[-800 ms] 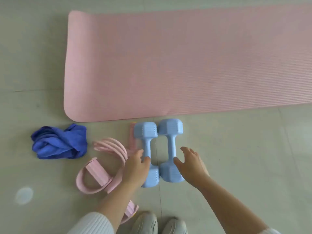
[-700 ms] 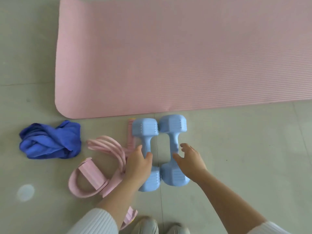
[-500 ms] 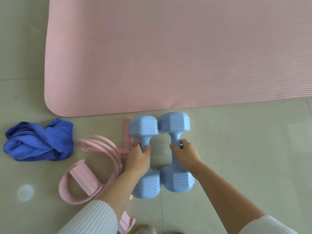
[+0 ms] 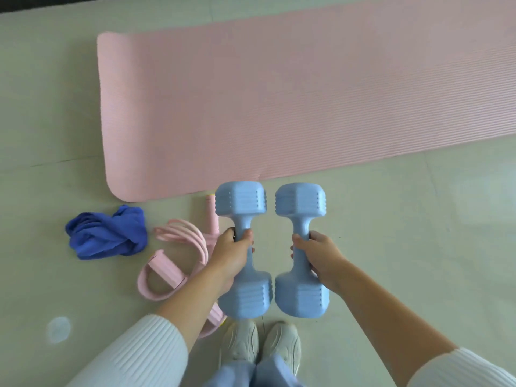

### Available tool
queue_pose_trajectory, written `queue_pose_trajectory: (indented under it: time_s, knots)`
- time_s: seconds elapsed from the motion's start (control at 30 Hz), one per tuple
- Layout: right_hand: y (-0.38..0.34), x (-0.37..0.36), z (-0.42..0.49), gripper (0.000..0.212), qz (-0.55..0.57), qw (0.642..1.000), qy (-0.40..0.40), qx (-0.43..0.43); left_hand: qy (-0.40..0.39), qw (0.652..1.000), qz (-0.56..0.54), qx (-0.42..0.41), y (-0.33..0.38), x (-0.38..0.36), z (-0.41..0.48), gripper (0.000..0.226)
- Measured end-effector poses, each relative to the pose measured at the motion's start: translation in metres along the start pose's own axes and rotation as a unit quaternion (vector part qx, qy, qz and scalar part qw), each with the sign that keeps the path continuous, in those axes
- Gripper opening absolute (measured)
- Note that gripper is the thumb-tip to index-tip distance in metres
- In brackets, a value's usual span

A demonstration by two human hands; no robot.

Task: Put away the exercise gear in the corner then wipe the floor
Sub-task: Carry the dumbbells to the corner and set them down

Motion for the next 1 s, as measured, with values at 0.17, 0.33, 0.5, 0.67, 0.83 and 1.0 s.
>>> queue_pose_trajectory:
  time_s: [0.17, 0.33, 0.5, 0.67, 0.83, 1.0]
  knots:
    - [-0.068, 0.069, -0.156, 0.021, 0.069, 0.997, 0.021, 0.0, -0.037, 0.999, 0.032, -0.017, 0.072, 0.001, -0.167, 0.024]
    - [-0.12, 0.143, -0.303, 0.018, 0.16, 0.987, 0.031, 0.011, -0.093, 0.994, 0.053, -0.034, 0.13, -0.028, -0.323, 0.025]
    - [-0.133, 0.233, -0.394, 0.011, 0.235, 0.97, 0.054, 0.028, -0.128, 0.987, 0.079, -0.055, 0.167, -0.091, -0.421, 0.022]
    - [-0.117, 0.347, -0.424, 0.011, 0.275, 0.958, 0.078, 0.035, -0.16, 0.981, 0.106, -0.042, 0.193, -0.201, -0.47, 0.019]
    - [-0.11, 0.485, -0.432, 0.009, 0.29, 0.95, 0.107, 0.038, -0.183, 0.971, 0.149, -0.034, 0.231, -0.345, -0.503, 0.023]
    - [-0.124, 0.634, -0.431, 0.012, 0.292, 0.943, 0.146, 0.061, -0.219, 0.955, 0.191, -0.068, 0.294, -0.495, -0.538, 0.024]
Point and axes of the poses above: each hand's wrist, its own z-axis towards the middle knuckle, its own x-axis out of the back of the hand, y = z × x, the point moved 7 cm from there along z, towards the middle knuckle, and after that the axes turned 7 degrees about x, right-handed, at the moved point
